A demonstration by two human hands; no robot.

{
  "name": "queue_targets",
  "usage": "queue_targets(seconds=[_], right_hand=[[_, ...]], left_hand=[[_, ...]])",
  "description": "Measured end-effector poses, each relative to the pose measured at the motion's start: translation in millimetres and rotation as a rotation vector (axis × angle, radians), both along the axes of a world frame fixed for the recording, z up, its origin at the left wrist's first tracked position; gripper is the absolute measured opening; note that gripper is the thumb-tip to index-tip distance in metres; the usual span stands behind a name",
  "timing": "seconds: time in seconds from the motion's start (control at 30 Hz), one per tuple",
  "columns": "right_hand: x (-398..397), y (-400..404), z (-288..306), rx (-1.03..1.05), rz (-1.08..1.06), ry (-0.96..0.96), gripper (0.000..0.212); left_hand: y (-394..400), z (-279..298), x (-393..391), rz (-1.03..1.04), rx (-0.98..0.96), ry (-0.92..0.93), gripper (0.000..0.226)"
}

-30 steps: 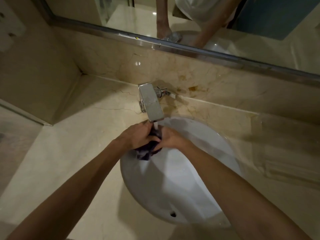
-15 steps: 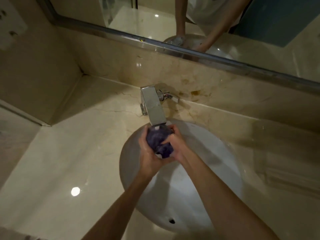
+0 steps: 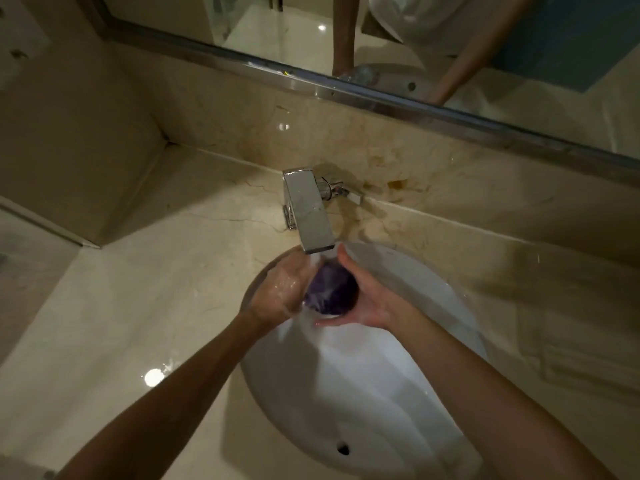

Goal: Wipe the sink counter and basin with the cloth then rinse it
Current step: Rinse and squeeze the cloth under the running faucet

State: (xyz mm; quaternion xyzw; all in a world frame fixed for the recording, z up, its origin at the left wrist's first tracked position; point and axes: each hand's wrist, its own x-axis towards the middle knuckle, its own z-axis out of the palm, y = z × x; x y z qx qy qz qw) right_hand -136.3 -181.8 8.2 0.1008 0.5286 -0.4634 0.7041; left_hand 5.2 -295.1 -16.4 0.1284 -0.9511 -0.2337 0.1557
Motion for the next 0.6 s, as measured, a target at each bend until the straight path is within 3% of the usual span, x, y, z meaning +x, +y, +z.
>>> queue_targets(seconds=[0.07, 0.17, 0.3, 0.37, 0.43, 0.5, 0.6], right_hand=[[2.1, 3.8, -2.4, -0.079, 0.115, -0.132, 0.096], [-3.5, 8.3, -6.7, -0.147, 0.224, -0.240, 0.109], [-9.0, 7.0, -3.3, -0.105, 0.284, -0.274, 0.107], [-13.1, 1.7, 2.6, -0.098, 0.432, -0.139, 0.096], [-12.1, -5.3, 12.3, -0.091, 0.621, 0.046, 0.073], [-6.8, -11.7, 18.9, -0.067, 0.756, 0.279, 0.055], [4.0, -19.0, 20.0, -0.070, 0.850, 0.576, 0.043]], left_hand=[[-7.6, 7.3, 3.8, -0.083, -0.120, -0.033, 0.056], [-15.5, 19.8, 7.9, -0.184, -0.060, -0.062, 0.038], [-26.4, 19.3, 8.8, -0.365, -0.292, -0.116, 0.054], [-26.2, 21.7, 7.1, -0.344, -0.314, -0.100, 0.063], [-24.0, 23.4, 8.6, -0.291, -0.361, -0.117, 0.074], [-23.9, 18.6, 11.5, -0.270, -0.456, -0.196, 0.069], [-18.1, 20.1, 5.0, -0.228, -0.320, -0.416, 0.056]])
